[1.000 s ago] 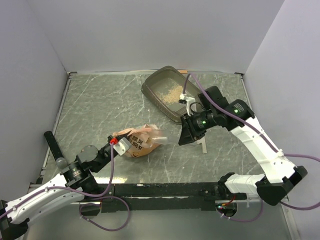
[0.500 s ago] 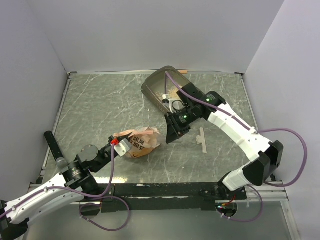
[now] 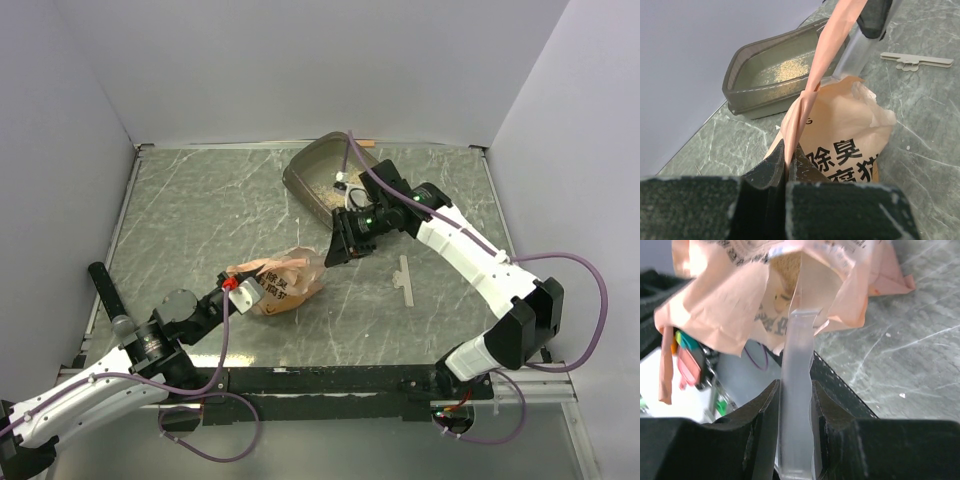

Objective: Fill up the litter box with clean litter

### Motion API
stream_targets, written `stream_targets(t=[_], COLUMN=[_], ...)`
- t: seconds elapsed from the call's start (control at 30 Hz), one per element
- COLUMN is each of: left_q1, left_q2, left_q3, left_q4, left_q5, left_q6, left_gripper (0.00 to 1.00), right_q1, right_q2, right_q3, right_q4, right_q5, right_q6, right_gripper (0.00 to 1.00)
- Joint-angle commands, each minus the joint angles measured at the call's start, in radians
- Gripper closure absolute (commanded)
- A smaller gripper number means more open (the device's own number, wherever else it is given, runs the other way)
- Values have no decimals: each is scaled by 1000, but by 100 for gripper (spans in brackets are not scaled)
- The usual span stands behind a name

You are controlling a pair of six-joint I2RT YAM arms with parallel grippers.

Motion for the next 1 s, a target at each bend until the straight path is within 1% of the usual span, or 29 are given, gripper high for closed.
stream_targets(t=[0.0, 0.3, 0.4, 0.43, 0.57, 0.77, 0.87, 0.9, 0.97], left_q1=[-19, -19, -21, -19, -21, -19, -19, -19, -21], left_q2=[0, 5, 7, 8, 7, 2, -1, 0, 2], left_q3=[62, 62, 62, 62, 62, 61, 61, 61, 61], left_q4=[88, 86, 88, 88, 88, 88, 88, 88, 88], left_q5=[78, 75, 76, 76, 75, 72, 72, 72, 72], left_q6=[-26, -25, -26, -26, -26, -26, -26, -26, -25], left_gripper=[99, 99, 99, 99, 99, 99, 99, 99, 99], right_q1=[-50, -76, -78, -78, -76, -76, -76, -76, -78], right_q2=[-72, -143, -145, -143, -135, -111, -106, -106, -103], right_q3=[-30, -140, -150, -150, -159, -133, -125, -125, -122], right_q4=[162, 278, 300, 312, 349, 361, 354, 352, 349], right_q5=[127, 219, 249, 257, 274, 314, 332, 336, 330], right_q6=[98, 211, 237, 244, 296, 338, 341, 341, 329], right_gripper=[96, 95, 95, 92, 90, 90, 94, 100, 100])
